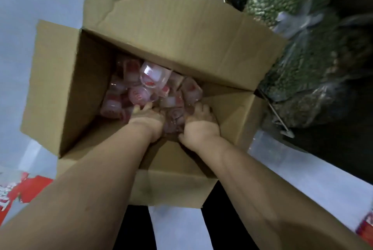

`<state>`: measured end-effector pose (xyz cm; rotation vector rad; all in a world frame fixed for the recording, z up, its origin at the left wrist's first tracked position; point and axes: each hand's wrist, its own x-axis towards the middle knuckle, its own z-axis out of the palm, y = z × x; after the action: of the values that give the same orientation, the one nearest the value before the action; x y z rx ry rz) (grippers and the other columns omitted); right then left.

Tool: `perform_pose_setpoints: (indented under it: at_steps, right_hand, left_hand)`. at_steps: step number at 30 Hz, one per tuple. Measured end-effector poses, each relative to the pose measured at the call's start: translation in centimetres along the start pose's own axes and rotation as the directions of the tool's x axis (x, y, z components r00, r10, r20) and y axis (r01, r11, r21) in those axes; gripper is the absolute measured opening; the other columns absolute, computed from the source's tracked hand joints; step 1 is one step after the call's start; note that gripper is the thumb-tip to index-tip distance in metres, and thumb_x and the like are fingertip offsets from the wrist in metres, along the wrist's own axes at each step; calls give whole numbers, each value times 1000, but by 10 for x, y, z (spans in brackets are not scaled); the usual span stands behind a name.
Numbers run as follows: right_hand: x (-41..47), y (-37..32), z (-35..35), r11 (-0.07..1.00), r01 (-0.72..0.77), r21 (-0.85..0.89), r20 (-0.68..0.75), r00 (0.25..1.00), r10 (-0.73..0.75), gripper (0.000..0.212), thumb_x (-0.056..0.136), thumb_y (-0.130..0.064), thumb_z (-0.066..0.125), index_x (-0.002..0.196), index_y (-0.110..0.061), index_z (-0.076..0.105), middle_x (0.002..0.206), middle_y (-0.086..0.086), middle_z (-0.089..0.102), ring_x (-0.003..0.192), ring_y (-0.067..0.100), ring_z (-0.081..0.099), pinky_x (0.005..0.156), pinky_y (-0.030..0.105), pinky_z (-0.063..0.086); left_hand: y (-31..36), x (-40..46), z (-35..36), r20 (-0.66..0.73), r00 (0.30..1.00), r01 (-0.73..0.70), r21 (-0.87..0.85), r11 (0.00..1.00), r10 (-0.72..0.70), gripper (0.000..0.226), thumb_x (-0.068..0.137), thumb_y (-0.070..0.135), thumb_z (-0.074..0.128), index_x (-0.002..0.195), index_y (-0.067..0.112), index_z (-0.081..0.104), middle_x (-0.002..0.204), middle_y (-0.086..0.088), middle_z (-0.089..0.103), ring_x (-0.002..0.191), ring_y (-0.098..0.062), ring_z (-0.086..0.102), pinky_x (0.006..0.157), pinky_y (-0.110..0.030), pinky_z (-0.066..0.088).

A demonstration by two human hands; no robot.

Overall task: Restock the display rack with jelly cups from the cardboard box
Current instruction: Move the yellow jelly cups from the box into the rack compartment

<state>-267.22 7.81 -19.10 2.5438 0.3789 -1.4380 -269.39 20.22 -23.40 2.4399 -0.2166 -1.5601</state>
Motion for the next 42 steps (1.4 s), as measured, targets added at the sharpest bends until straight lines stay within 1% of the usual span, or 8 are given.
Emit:
perform_pose_setpoints:
  at_steps: [4, 6, 13, 21, 27, 31, 40, 42]
  right_hand:
    - [-59, 6, -31, 831, 12, 555, -110, 992, 59, 30, 80, -30, 59, 107, -18, 66, 116, 9, 55, 107, 29, 47, 90, 34, 41]
    - [-103, 5, -58, 186, -78, 979, 62, 994, 86, 21, 85, -20, 54, 99, -19, 69, 99, 3, 64, 93, 20, 56, 80, 29, 44]
    - [-329, 18, -173, -855, -100, 510, -227, 943, -245, 31, 75, -29, 64, 102, -21, 52, 104, 10, 50, 93, 19, 47, 67, 30, 30]
    - [-562, 55, -288, -646, 515, 563, -639, 767, 55, 46, 75, -14, 69, 117, -24, 54, 111, 6, 63, 91, 13, 58, 80, 23, 45]
    - [-661, 140, -319, -19, 803, 595, -687, 521, 506, 65, 68, 3, 72, 77, -61, 60, 83, -26, 66, 72, -10, 61, 64, 3, 45]
    - [-690, 191, -328, 7, 928, 372, -818, 324, 475, 40, 70, 4, 70, 89, -23, 47, 87, 1, 54, 73, 5, 53, 67, 13, 44]
    - [-698, 314, -345, 320, 770, 551, -747, 285, 600, 47, 60, -24, 82, 96, -43, 60, 103, -6, 61, 96, 5, 60, 79, 12, 43]
    - [-690, 328, -349, 360, 740, 569, -743, 274, 611, 47, 64, -21, 80, 99, -45, 60, 104, -13, 61, 99, 2, 58, 78, 7, 42]
  left_hand:
    - [-1, -35, -8, -132, 990, -79, -251, 965, 47, 55, 89, 27, 56, 138, 13, 36, 144, -10, 37, 134, -27, 30, 112, -42, 23]
    - [4, -81, -22, -254, 966, -123, -603, 788, -43, 56, 87, 19, 62, 136, 7, 38, 138, -14, 40, 128, -28, 39, 108, -34, 29]
    - [48, -313, -151, -449, 885, -404, -872, 277, -122, 43, 74, 4, 63, 114, 13, 49, 114, -11, 59, 108, -16, 57, 93, -24, 45]
    - [173, -541, -308, -833, 552, -810, -543, 221, -26, 56, 59, 27, 68, 107, 47, 47, 115, 3, 61, 99, -11, 61, 83, -17, 49]
    - [287, -604, -367, -900, 382, -919, -347, 185, 208, 63, 59, 27, 69, 118, 28, 46, 115, -17, 56, 100, -34, 59, 91, -37, 47]
    - [342, -609, -384, -933, 294, -950, -262, 168, 208, 61, 62, 13, 70, 110, 43, 47, 116, -21, 56, 101, -30, 61, 86, -29, 50]
    - [408, -565, -425, -789, 612, -770, -582, 261, 49, 19, 93, -10, 41, 77, -15, 50, 101, -33, 53, 72, -15, 53, 65, 5, 33]
    - [407, -562, -428, -901, 430, -854, -387, 349, 55, 27, 81, -6, 62, 107, -8, 55, 103, -10, 61, 82, 7, 56, 79, 3, 39]
